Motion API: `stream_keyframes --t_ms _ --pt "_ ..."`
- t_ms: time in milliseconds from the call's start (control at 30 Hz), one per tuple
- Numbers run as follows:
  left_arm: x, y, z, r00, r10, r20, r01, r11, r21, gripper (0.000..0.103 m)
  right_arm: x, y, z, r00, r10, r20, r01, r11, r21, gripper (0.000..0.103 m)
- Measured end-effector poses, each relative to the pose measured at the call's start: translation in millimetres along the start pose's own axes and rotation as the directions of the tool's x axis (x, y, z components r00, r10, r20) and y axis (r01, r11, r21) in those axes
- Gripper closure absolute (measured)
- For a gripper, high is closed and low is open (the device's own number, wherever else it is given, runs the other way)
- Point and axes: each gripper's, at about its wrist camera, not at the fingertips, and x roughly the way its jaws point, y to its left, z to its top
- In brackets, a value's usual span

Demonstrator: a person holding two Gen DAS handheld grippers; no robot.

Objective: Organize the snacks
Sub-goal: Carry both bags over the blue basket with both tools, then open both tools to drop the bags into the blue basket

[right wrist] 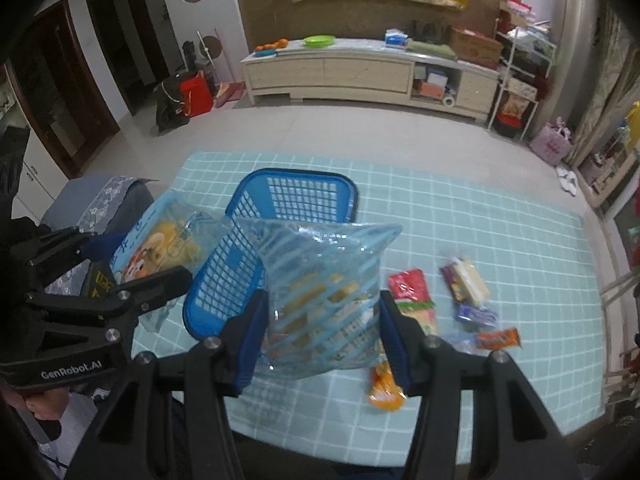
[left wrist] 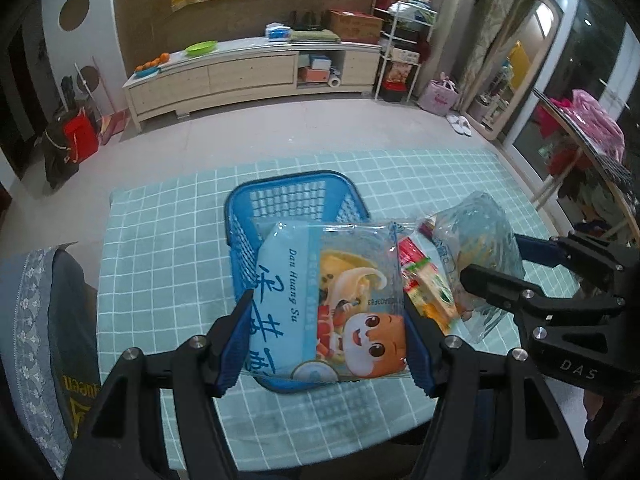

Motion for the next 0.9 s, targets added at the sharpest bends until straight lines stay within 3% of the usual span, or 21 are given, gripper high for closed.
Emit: stream_keyframes --t_ms 167,467,900 --pt "23 23 16 1.000 0.006 0.002 -0.006 1.000 0.000 0.039 36 2 20 0.998 0.040 -0.051 -0.038 0.999 0.024 0.044" --pt "66 43 31 0.998 -0.054 -0.009 0.055 0.996 0.068 0.039 74 12 41 0.997 0.027 -0.077 -0.024 0.999 0.031 0.044" --pt "120 84 50 0.993 -0.105 -0.046 0.103 0.994 -0.046 0.038 120 6 63 0.994 0.056 -0.096 -0.053 0.998 0.043 0.044"
